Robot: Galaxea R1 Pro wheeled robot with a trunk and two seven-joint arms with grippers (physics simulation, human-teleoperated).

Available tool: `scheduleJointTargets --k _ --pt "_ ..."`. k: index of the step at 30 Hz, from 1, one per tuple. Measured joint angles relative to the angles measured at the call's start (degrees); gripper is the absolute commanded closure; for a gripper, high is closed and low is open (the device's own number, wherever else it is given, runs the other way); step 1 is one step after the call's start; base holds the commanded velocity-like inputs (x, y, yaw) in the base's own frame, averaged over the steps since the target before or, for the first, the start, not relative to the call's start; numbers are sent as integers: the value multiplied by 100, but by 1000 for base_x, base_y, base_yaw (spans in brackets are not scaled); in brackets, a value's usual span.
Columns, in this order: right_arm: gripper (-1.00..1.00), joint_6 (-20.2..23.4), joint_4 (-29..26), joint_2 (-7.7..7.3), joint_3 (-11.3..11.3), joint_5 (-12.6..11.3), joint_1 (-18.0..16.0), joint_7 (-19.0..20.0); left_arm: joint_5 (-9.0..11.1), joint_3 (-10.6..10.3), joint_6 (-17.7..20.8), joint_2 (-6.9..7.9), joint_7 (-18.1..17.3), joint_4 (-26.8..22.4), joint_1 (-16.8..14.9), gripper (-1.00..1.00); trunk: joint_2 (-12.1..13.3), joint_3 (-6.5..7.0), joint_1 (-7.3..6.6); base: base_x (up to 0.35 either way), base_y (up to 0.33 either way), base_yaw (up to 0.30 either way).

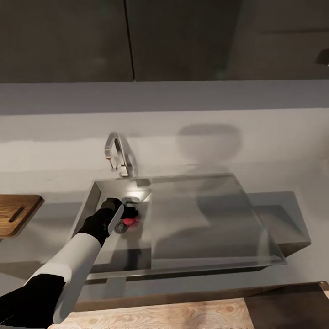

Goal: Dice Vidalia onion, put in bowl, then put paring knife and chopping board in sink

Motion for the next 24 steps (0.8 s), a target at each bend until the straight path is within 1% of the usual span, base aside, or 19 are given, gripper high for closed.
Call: scheduleJointTargets --k 4,16,24 --pt "-100 -3 0 -2 0 0 0 0 0 0 0 0 0 27 0 -100 0 -27 0 0 0 0" --pt "-100 -9 0 -4 -2 0 0 0 0 1 0 0 0 155 0 -100 -1 -29 0 0 0 0" --pt "-100 -9 0 -8 -1 1 0 0 0 -6 0 -8 0 157 0 -100 -1 -29 0 0 0 0"
